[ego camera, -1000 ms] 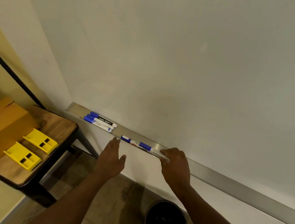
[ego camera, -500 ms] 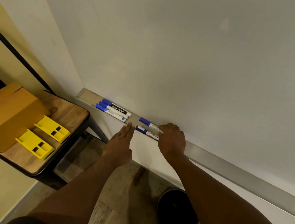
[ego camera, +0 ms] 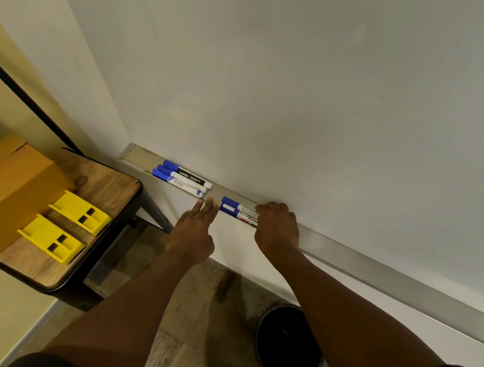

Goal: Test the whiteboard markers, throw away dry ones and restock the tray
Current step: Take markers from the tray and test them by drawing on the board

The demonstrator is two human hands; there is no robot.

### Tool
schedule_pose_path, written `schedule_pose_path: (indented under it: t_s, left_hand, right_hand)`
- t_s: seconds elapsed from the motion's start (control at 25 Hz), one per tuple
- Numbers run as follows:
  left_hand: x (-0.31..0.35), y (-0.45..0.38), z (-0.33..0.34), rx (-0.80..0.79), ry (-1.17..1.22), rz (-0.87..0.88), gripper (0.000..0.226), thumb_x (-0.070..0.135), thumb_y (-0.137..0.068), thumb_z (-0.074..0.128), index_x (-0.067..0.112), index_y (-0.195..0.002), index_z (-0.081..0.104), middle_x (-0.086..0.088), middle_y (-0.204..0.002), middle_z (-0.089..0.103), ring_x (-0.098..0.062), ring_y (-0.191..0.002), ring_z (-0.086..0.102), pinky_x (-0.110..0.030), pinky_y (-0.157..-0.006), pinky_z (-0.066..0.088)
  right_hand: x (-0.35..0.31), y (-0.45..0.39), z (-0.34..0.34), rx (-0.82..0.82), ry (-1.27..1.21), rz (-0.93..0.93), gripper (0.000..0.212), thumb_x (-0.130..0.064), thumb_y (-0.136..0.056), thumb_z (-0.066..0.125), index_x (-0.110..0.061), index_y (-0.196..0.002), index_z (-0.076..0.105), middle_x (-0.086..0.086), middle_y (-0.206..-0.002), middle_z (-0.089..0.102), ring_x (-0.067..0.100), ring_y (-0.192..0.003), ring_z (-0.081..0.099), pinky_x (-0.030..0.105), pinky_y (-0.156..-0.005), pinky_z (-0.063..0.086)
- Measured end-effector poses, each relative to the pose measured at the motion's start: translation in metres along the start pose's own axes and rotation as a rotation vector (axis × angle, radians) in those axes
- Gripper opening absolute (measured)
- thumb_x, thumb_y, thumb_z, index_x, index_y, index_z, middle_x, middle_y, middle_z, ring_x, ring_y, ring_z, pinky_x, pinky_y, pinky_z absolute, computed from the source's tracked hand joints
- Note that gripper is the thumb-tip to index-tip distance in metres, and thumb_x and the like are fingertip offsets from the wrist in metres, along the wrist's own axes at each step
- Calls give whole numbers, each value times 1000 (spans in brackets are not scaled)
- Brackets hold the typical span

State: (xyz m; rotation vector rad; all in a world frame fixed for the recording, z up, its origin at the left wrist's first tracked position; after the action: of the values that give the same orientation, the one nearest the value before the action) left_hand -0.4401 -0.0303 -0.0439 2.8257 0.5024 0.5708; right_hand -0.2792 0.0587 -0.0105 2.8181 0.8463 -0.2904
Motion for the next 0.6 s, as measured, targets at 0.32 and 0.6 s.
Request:
schedule_pose_path:
  t_s: [0.32,0.6]
  left_hand:
    - [9,7,-3,-10,-25,12,72,24,-99,45,15,-154,0,-3,-163,-4,-19,-149,0,-37,-120,11]
    - [69,33,11,191,-2,121,61,35,-98,45,8,-149,28,-11,-158,24,-25,-145,25,-37,-117,24]
  right_hand:
    - [27,72,3,222,-141,73,37,-30,-98,48,-17,-132,55,3,-136,56,23,-125,47,36,-102,37]
    - [75,151,3,290,-157,260,43,-43,-95,46,-19,-128,59,-1,-131,60,20,-124,51,35,-102,39]
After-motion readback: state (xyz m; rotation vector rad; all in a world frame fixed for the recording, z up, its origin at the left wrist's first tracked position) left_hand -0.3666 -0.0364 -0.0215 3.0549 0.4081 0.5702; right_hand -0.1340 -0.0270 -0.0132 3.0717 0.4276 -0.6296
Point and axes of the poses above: each hand's wrist, its own y-axis away from the middle knuckle, its own z-axis out of the palm, x = y × z, the point moved 1 cm from there along -y, towards the middle knuckle
